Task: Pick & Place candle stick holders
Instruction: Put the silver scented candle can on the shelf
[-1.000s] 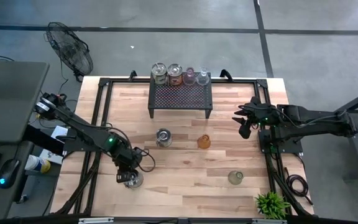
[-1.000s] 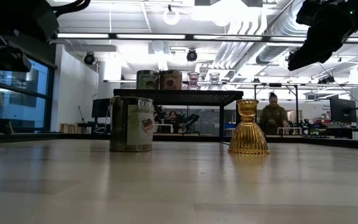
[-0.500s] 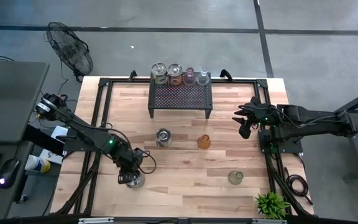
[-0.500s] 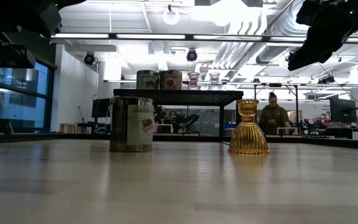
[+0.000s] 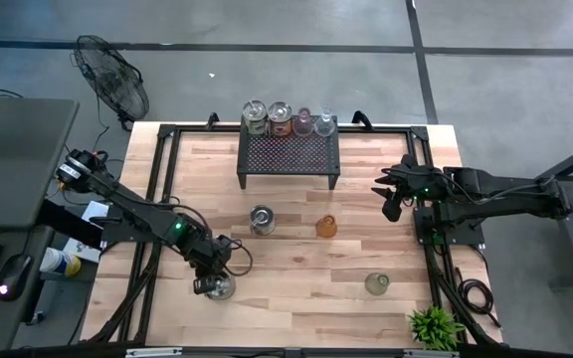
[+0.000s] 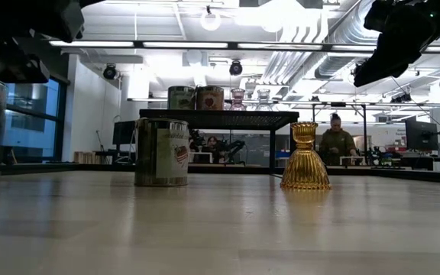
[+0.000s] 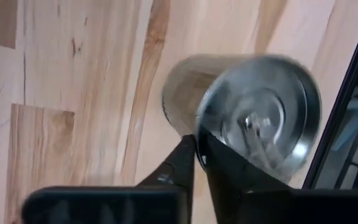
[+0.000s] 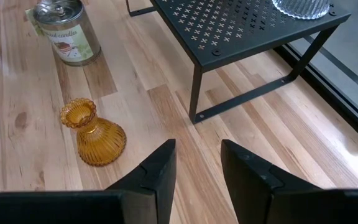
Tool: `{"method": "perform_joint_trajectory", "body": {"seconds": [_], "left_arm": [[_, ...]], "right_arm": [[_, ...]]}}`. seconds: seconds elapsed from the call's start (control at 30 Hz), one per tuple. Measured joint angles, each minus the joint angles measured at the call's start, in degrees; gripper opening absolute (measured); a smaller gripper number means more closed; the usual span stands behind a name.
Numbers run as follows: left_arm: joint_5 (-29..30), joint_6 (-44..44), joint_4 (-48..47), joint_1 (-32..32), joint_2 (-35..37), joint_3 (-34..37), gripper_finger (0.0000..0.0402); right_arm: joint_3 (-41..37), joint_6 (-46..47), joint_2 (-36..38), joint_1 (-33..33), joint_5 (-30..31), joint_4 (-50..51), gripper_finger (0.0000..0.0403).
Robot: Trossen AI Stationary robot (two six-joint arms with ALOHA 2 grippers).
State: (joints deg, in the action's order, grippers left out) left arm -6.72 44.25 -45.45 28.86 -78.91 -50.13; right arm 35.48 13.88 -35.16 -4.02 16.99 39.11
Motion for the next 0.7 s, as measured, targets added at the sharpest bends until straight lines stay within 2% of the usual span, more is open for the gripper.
{"method": "perform_joint_trajectory", "body": {"seconds": [0.07,0.37,0.7], "left_arm": [[-0.22,0.76,0.09,-0.02,0.00,0.00,0.0007],[-1.66,6.90,0.72,-0.01,-0.04,0.05,0.0002],[1.65,26.21,2.40,-0.02,2.78,-0.09,0.0000]], "right_arm": [[0.00,0.00,0.00,0.01,-0.02,0.00,0.0119],[0.00,-0.01,0.00,0.01,-0.02,0.00,0.0119],[0.00,-0.01,0.00,0.01,-0.02,0.00,0.0119]]}}
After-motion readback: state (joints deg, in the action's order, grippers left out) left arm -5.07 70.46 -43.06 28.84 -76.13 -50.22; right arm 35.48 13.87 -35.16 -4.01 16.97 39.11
